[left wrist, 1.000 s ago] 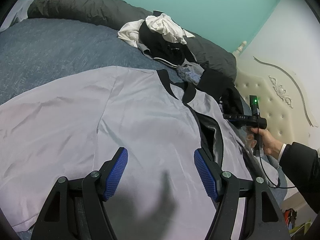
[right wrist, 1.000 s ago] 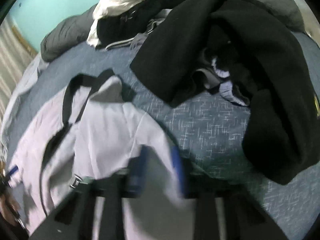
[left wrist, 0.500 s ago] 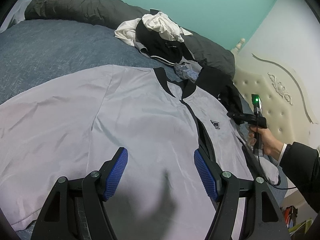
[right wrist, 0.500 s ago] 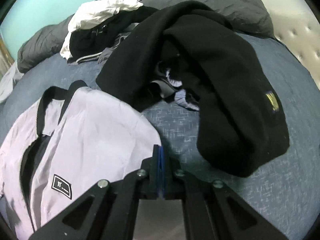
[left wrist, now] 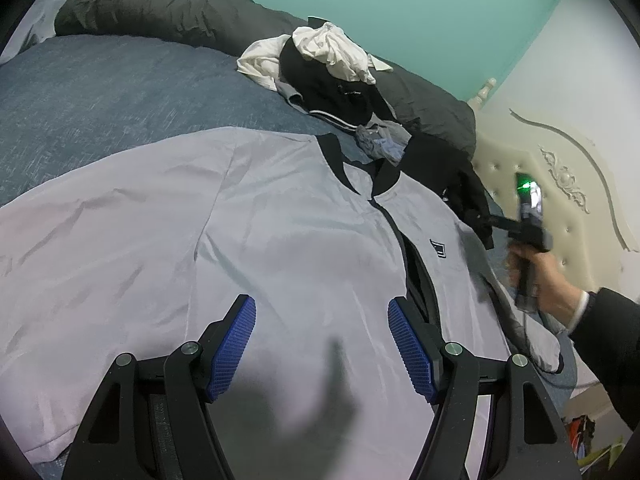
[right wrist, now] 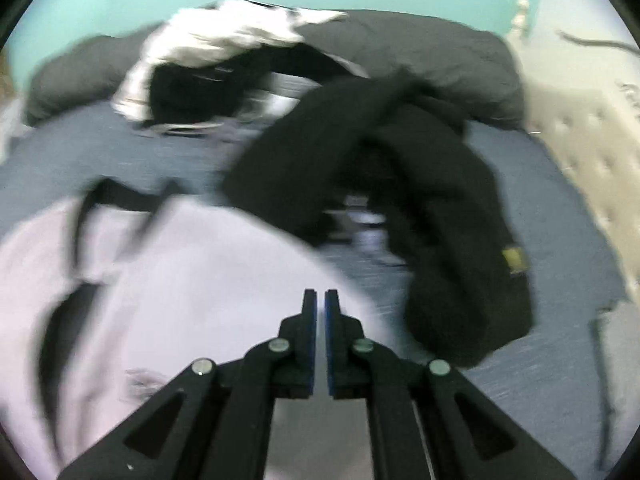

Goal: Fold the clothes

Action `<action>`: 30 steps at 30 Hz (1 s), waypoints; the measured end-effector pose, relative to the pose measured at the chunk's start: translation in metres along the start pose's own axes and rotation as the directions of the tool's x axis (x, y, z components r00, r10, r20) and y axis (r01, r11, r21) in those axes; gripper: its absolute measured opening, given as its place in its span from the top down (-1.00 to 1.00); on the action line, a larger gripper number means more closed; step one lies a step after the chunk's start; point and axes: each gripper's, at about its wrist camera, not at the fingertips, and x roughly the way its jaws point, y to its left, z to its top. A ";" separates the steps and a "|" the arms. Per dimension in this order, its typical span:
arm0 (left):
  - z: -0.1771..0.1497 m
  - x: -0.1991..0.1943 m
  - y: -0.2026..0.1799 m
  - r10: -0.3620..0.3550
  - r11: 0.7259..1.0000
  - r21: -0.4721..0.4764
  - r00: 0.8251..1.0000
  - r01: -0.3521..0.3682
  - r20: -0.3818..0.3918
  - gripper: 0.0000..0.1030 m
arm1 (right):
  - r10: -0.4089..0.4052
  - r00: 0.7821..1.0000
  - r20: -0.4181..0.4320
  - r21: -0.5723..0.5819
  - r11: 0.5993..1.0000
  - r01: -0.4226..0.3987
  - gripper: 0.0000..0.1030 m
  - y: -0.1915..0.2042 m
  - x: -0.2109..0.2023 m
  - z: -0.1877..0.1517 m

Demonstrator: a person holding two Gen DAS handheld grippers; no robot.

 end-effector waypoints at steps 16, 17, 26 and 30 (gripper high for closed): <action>0.002 -0.006 0.002 0.005 1.000 0.000 1.000 -0.005 -0.001 -0.41 | 0.271 0.929 -0.252 -0.160 0.935 -0.316 0.39 0.163 -0.006 -0.060; 0.002 -0.007 0.001 0.003 1.000 0.000 1.000 -0.003 0.001 -0.41 | 0.258 0.930 -0.262 -0.168 0.937 -0.307 0.39 0.167 -0.002 -0.063; 0.005 -0.011 -0.001 -0.014 1.000 -0.001 1.000 0.014 0.014 -0.41 | 0.308 0.913 -0.269 -0.146 0.924 -0.354 0.81 0.165 -0.002 -0.075; 0.005 -0.010 -0.002 -0.017 1.000 0.000 1.000 0.017 0.009 -0.41 | 0.370 0.876 -0.309 -0.159 0.888 -0.431 0.82 0.175 -0.005 -0.081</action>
